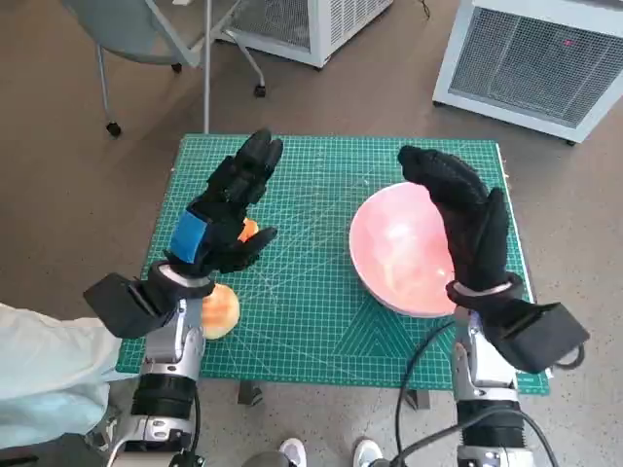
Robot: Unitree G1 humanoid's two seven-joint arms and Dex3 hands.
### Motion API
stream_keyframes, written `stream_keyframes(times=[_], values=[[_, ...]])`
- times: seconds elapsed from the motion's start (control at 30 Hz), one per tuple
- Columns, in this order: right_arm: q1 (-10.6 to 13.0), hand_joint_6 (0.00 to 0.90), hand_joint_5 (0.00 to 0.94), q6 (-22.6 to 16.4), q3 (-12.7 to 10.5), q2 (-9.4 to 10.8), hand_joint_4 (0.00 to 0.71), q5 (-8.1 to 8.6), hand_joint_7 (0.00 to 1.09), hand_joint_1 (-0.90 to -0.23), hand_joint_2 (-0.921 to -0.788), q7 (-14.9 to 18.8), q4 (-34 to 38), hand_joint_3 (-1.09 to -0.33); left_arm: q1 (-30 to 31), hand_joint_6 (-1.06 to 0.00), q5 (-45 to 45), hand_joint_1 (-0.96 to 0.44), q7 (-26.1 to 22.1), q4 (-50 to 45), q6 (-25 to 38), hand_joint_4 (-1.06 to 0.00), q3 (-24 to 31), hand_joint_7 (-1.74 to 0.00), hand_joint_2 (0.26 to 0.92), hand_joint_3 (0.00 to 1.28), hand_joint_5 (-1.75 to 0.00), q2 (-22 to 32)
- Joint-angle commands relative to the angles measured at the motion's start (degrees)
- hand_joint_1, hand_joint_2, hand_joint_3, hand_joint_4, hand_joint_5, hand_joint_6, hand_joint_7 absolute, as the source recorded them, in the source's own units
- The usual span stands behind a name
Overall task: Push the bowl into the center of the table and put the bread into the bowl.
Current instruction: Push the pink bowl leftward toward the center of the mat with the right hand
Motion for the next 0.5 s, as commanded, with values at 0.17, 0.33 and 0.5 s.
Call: stream_keyframes(times=[0.17, 0.33, 0.5], values=[[0.2, -0.001, 0.003, -3.6, -6.1, -4.7, 0.124, 1.48, 0.48, -0.712, -0.921, -0.4, 6.9, -0.780, 0.7, -0.24, 0.6, -0.64, 0.5, 0.1, -1.0, -0.15, 0.4, -0.01, 0.921, 0.33, 0.00, 0.3], [-0.9, -0.001, 0.012, -9.3, -9.0, -6.5, 0.144, -3.23, 0.50, -0.695, -0.921, -6.1, 14.4, -0.785, 0.4, -0.24, 0.7, -0.64, 0.6, 0.8, -1.4, -0.15, 0.6, 0.00, 0.921, 0.33, 0.00, 0.4], [-2.7, -0.001, 0.015, -13.4, -11.0, -8.5, 0.154, -5.30, 0.51, -0.687, -0.921, -9.9, 24.5, -0.791, -0.1, -0.24, 0.9, -0.64, 0.9, 1.6, -1.7, -0.15, 0.5, 0.00, 0.921, 0.33, 0.00, 0.3]])
